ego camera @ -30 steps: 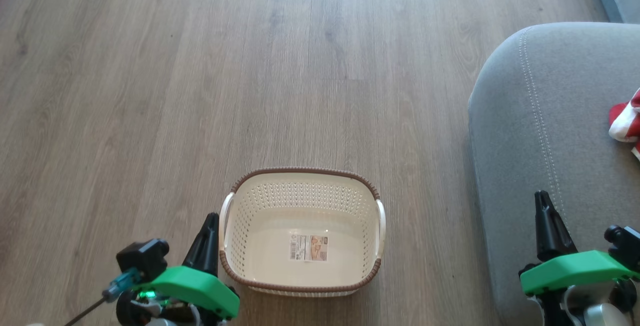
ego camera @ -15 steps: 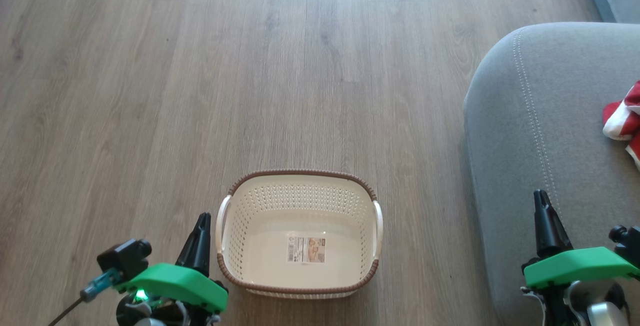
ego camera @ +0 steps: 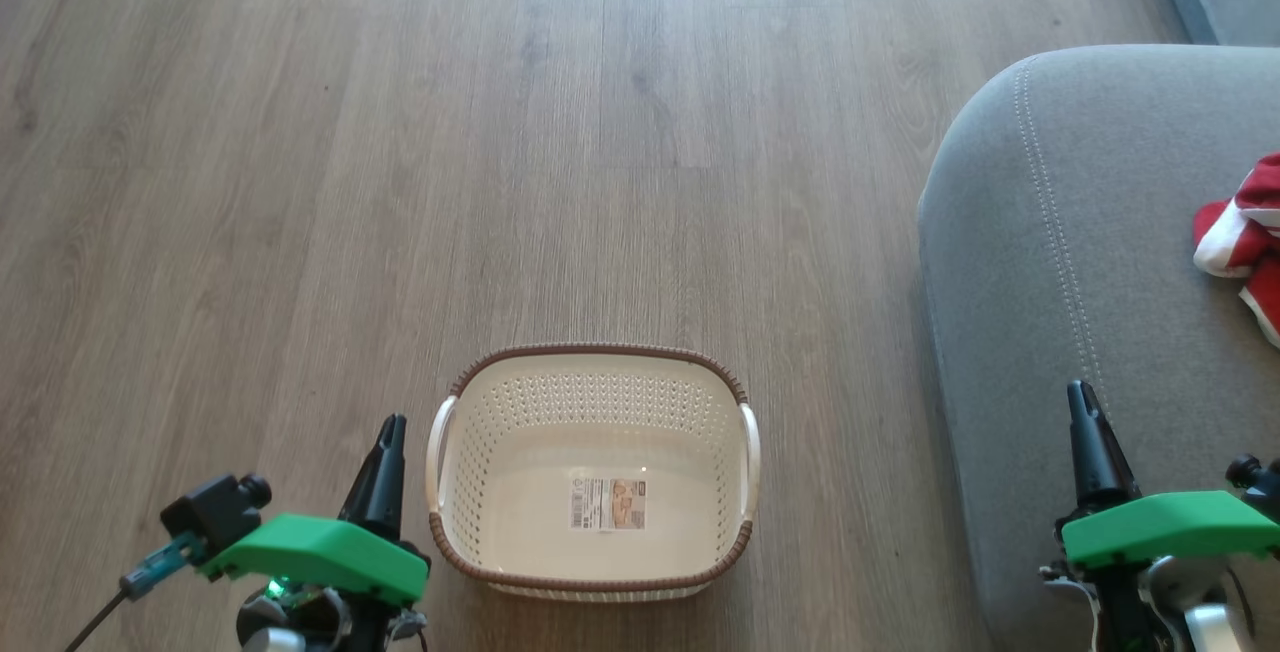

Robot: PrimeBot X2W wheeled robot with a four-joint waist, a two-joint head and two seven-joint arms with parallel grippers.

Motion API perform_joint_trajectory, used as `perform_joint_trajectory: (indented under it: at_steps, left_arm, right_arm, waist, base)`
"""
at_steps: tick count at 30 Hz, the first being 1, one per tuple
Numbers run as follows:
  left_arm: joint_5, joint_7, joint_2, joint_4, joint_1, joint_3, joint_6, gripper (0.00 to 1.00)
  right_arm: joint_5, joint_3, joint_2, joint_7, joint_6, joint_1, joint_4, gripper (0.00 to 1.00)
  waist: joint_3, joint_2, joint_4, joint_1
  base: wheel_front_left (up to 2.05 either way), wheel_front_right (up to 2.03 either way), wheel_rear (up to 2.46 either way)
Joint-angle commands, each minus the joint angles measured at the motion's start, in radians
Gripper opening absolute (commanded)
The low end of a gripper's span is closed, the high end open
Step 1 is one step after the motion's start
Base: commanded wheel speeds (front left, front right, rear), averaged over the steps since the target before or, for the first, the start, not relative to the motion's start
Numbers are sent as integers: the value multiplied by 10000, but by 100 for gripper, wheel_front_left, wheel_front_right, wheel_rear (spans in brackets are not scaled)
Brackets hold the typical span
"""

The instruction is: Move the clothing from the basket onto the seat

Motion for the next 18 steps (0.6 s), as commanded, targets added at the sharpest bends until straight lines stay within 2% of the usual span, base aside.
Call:
perform_joint_trajectory:
  at_steps: [1, 18]
  left_arm:
    - [-300, 59, 136, -259, -472, 346, -112, 0]
    - [-2281, 538, 154, -192, -568, 826, -438, 0]
  right_arm:
    - [283, 24, -40, 76, 0, -539, -288, 0]
    - [2135, -31, 23, 584, 0, -685, -214, 0]
  waist:
    - [-7, 0, -11, 0]
    - [-88, 0, -152, 0]
  base:
    - [0, 0, 0]
    - [0, 0, 0]
